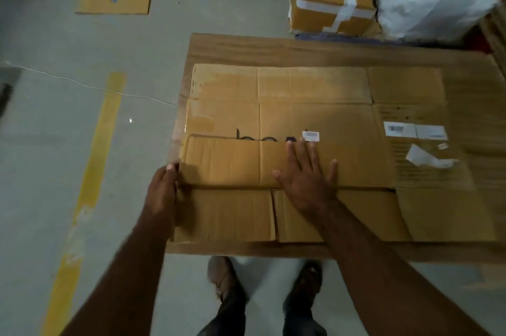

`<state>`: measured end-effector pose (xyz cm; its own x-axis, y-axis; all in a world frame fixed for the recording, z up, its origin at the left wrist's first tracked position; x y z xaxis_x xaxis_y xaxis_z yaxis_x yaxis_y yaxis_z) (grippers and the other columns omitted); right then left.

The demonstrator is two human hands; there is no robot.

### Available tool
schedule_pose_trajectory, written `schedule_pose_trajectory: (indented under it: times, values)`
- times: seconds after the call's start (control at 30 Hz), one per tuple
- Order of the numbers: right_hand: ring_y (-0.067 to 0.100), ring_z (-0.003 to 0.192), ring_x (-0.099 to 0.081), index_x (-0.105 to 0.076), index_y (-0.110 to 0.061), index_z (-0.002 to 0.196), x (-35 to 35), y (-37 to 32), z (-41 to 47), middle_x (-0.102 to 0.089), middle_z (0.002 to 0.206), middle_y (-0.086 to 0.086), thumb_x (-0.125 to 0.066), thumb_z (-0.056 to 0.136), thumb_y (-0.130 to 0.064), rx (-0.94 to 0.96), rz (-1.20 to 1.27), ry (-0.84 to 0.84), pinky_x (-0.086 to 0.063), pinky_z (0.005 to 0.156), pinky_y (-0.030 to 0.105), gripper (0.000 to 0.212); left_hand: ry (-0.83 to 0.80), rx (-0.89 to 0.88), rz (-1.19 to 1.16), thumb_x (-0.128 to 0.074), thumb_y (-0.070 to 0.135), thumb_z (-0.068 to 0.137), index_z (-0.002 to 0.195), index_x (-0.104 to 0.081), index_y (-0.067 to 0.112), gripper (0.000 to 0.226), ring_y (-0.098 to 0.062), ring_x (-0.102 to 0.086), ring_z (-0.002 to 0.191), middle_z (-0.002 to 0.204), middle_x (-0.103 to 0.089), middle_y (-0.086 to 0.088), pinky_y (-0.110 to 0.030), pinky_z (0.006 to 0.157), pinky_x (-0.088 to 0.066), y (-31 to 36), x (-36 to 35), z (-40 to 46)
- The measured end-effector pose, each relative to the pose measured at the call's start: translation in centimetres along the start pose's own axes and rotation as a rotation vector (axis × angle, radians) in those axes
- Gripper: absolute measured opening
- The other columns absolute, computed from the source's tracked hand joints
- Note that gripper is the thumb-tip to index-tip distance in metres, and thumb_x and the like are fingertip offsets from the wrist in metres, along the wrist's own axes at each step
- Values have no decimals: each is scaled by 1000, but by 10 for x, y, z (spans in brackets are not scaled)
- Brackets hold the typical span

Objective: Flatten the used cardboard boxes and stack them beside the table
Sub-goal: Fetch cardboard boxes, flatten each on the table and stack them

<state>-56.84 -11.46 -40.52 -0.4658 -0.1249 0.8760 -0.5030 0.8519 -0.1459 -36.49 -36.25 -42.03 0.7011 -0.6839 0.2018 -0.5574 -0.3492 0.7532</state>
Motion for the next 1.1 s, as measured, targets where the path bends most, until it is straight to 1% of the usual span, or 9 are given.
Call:
schedule_pose_trajectory:
  times: [0.13,0.23,0.33,0.43,0.63,0.7,0.87,0.97,1.1]
  values:
    - [23,157,11,11,-33,162,13,-4,-1,16,171,-5,-27,99,-72,-25,13,-8,-3,119,71,83,-32,32,-72,-39,54,105,118,-61,27,38,-25,-60,114,116,-66,0,-42,83,-51,8,-5,5]
    - [31,147,-27,-31,-24,155,61,-14,-12,-29,161,9,-56,86,-75,-58,-69,189,-24,114,64,90,-63,216,-124,-35,55,106,137,-53,23,48,-25,-54,118,126,-57,2,-45,99,-43,13,-12,-3]
    - [28,125,-50,-57,-24,131,106,-28,-42,-58,134,6,-69,81,-69,-26,-159,356,-34,106,55,68,-137,303,-153,-36,63,102,134,-53,23,54,-27,-55,114,130,-56,-4,-42,94,-44,19,-7,-6]
    - [26,113,-61,-59,-25,124,96,-34,-83,-68,118,1,-69,86,-54,44,-53,322,-39,100,48,49,-282,301,-89,-44,57,101,113,-62,16,47,-28,-61,101,113,-64,-10,-38,78,-48,31,-10,-11]
    - [37,141,-47,-48,-22,152,-35,-25,-138,-44,159,11,-25,91,-80,7,-72,80,-46,97,66,87,-217,247,55,-61,29,101,114,-63,11,21,-26,-61,88,104,-65,-12,-33,62,-55,33,-14,-14]
    - [35,149,-35,-34,-24,159,-58,-25,-136,-29,167,9,-27,95,-71,-5,-79,71,-41,102,70,80,-158,194,66,-58,24,103,107,-62,10,15,-21,-57,80,95,-61,-8,-28,52,-51,35,-16,-19]
    - [30,154,-25,-17,-34,163,-55,-2,-120,-17,171,3,-50,101,-49,-11,-129,142,-34,108,72,72,-122,143,-1,-55,23,105,112,-61,6,19,-28,-61,93,105,-64,-12,-39,80,-51,32,-25,-33]
    - [30,157,-14,-2,-45,162,-36,34,-105,-5,172,3,-46,104,-47,-107,-125,81,-27,112,70,72,-147,143,-106,-54,20,106,108,-60,9,13,-26,-62,93,103,-65,-7,-39,70,-52,25,-48,-61]
    - [42,151,-22,-12,-39,162,-5,75,-105,-1,171,11,-42,103,-57,-452,324,-4,-30,117,55,69,-279,238,-245,-49,16,107,116,-62,8,17,-31,-75,80,103,-73,-14,-48,58,-61,-7,-111,-123]
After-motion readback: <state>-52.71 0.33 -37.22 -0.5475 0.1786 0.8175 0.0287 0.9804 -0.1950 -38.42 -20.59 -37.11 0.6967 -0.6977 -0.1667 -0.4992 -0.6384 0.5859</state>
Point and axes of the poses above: each hand's wrist, its own z-axis towards the middle knuckle, its own x-axis out of the back of the hand, y = z × x, the point moved 7 cm from there along z, towards the middle knuckle
